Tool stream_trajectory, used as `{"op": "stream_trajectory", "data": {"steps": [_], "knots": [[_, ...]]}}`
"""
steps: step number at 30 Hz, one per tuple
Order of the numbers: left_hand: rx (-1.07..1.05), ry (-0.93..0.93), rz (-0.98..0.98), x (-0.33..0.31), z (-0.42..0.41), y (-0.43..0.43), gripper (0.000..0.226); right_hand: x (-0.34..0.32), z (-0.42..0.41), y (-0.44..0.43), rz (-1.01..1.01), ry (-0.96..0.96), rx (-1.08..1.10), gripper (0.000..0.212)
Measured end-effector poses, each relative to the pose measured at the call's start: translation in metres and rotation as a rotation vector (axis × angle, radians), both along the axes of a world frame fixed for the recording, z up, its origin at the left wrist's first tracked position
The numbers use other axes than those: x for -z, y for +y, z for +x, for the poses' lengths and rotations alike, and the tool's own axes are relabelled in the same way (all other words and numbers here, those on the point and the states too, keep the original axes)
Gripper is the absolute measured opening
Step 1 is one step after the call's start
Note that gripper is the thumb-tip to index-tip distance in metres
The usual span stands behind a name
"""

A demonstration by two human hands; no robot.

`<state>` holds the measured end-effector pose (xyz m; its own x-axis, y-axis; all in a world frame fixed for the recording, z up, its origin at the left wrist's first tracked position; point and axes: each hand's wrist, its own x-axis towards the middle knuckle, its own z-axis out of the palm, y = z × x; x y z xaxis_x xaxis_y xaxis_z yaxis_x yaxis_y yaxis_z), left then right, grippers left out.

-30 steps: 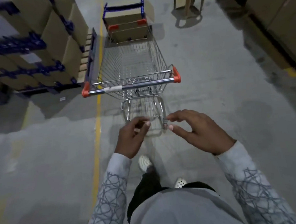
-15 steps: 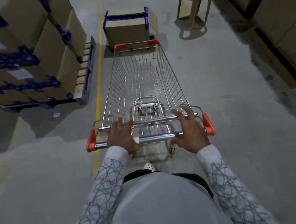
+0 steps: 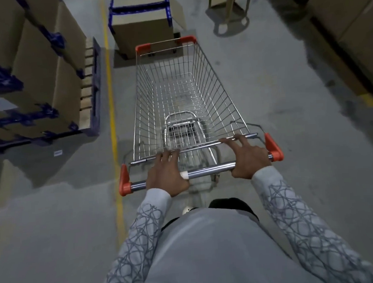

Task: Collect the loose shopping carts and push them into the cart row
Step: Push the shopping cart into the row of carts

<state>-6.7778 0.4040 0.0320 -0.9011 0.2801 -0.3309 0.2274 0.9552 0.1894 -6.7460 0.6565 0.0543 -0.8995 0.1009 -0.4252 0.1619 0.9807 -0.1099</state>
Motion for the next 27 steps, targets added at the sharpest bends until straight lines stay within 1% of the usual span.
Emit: {"op": "stream_trajectory", "data": {"steps": [2, 6, 11, 14, 19, 23, 27], "knots": [[0.029, 0.006, 0.007, -0.002, -0.017, 0.008, 0.103, -0.001, -0.012, 0.005, 0.004, 0.008, 0.018, 0.106], [0.080, 0.029, 0.002, 0.003, -0.056, 0.016, 0.098, -0.004, -0.034, 0.009, -0.005, 0.012, 0.075, 0.103], [0.194, 0.070, -0.023, 0.005, -0.107, 0.024, 0.096, 0.003, -0.051, 0.015, -0.027, 0.027, 0.163, 0.105], [0.265, 0.080, -0.007, 0.006, -0.142, 0.035, 0.093, 0.006, -0.062, 0.025, -0.075, 0.045, 0.201, 0.101], [0.371, 0.097, -0.061, -0.020, -0.193, 0.080, 0.092, 0.006, -0.083, 0.062, -0.184, 0.041, 0.247, 0.100], [0.481, 0.095, -0.107, -0.017, -0.230, 0.126, 0.091, 0.009, -0.094, 0.098, -0.192, 0.036, 0.318, 0.104], [0.571, 0.085, -0.078, -0.017, -0.250, 0.184, 0.091, 0.007, -0.095, 0.138, -0.212, 0.029, 0.434, 0.103]]}}
